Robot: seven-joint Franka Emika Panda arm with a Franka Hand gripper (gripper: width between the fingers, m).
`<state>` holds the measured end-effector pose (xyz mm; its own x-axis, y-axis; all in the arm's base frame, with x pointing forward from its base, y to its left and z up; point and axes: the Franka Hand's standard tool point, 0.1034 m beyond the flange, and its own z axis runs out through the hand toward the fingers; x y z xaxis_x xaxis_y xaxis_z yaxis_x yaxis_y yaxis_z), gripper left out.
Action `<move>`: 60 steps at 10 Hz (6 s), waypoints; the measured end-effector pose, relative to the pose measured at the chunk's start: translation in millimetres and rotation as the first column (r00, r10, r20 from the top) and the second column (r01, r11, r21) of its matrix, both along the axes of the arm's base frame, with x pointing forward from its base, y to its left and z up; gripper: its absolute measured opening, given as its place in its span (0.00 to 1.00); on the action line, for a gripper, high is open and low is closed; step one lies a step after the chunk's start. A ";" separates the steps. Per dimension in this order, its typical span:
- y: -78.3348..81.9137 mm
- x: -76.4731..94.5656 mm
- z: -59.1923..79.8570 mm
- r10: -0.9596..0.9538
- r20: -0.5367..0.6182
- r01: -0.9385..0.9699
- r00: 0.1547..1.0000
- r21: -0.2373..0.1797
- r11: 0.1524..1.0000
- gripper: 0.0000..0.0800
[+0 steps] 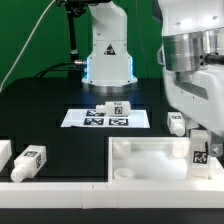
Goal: Assemble one leg
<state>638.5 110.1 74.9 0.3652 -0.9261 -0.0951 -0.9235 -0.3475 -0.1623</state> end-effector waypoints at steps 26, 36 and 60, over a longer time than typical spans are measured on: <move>7.8 -5.6 -6.7 0.195 -0.055 -0.197 0.979 -0.036 0.980 0.78; 2.4 3.7 -2.5 0.669 -0.026 -0.662 0.743 -0.179 0.728 0.49; 7.0 3.7 -4.7 0.762 -0.034 -0.750 0.647 -0.207 0.628 0.81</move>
Offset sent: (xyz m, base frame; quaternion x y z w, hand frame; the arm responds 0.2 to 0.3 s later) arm 0.0000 0.0000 0.0000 0.0000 0.0000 -0.1938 0.9810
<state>642.3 117.0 70.2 0.9441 -0.3181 0.0865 -0.3142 -0.9477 -0.0557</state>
